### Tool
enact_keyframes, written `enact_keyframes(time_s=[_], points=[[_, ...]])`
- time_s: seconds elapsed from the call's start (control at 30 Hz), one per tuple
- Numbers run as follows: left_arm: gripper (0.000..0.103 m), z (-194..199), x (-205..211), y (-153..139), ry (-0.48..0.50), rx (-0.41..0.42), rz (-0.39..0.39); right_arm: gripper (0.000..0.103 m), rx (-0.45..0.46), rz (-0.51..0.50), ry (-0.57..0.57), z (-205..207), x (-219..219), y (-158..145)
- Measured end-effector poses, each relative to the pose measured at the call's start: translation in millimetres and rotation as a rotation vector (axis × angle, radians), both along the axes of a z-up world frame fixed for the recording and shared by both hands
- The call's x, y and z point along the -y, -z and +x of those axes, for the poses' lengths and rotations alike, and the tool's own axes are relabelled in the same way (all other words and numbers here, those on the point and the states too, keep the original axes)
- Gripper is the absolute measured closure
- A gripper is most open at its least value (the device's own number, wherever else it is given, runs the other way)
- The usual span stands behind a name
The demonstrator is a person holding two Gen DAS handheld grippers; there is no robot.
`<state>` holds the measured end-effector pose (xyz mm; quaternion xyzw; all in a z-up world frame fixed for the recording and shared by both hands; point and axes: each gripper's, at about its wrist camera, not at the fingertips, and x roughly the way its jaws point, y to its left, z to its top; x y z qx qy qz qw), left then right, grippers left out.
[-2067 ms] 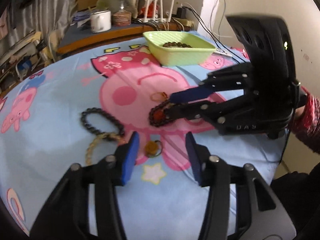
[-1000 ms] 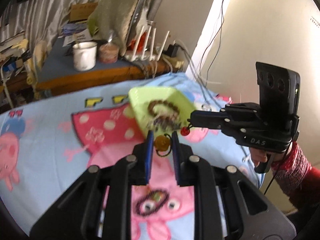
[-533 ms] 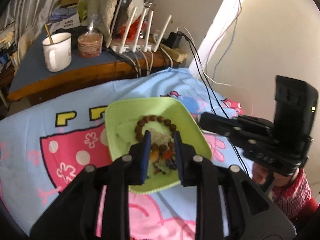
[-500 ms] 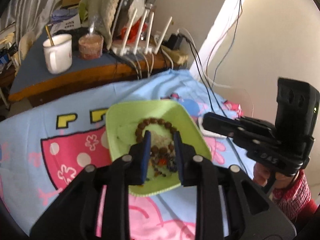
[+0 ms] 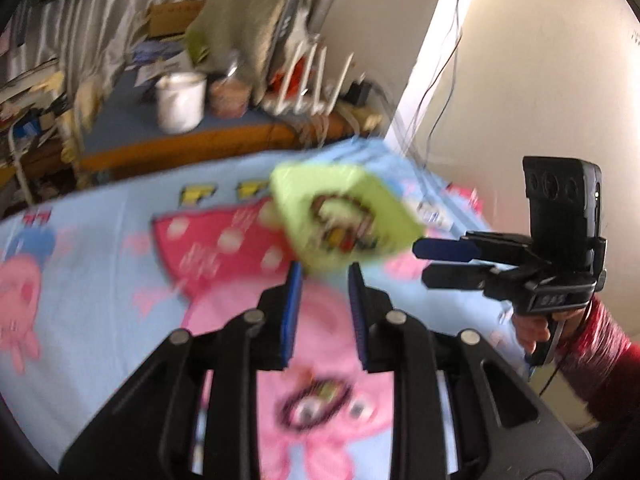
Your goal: Organize jewelry
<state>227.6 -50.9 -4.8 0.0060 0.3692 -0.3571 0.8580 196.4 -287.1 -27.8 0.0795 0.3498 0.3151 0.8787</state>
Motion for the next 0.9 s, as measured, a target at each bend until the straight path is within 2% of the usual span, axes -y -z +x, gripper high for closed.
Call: enact_keyframes(time_s=[0.07, 0.13, 0.27, 0.43, 0.53, 0.7, 0.9], points=[[0.081, -9, -13, 14, -0.009, -0.018, 0.014, 0.103, -0.051, -0.045, -0.039, -3, -20, 24], [0.081, -17, -26, 29, -0.024, -0.043, 0.015, 0.103, -0.061, -0.115, -0.07, -8, -42, 41], [0.081, -11, -37, 46, -0.063, -0.105, 0.008, 0.103, -0.041, -0.203, -0.109, -14, -74, 53], [0.081, -8, -34, 56, -0.049, -0.126, 0.01, 0.103, 0.012, -0.314, -0.111, -13, -94, 63], [0.081, -5, -30, 60, -0.043, -0.139, 0.019, 0.103, -0.014, -0.289, -0.094, -9, -88, 62], [0.081, 2, -23, 62, -0.044, -0.163, 0.03, 0.103, -0.005, -0.202, 0.002, -14, -53, 50], [0.081, 13, 7, 71, -0.007, -0.197, 0.081, 0.103, -0.006, -0.189, 0.092, -21, -19, 49]])
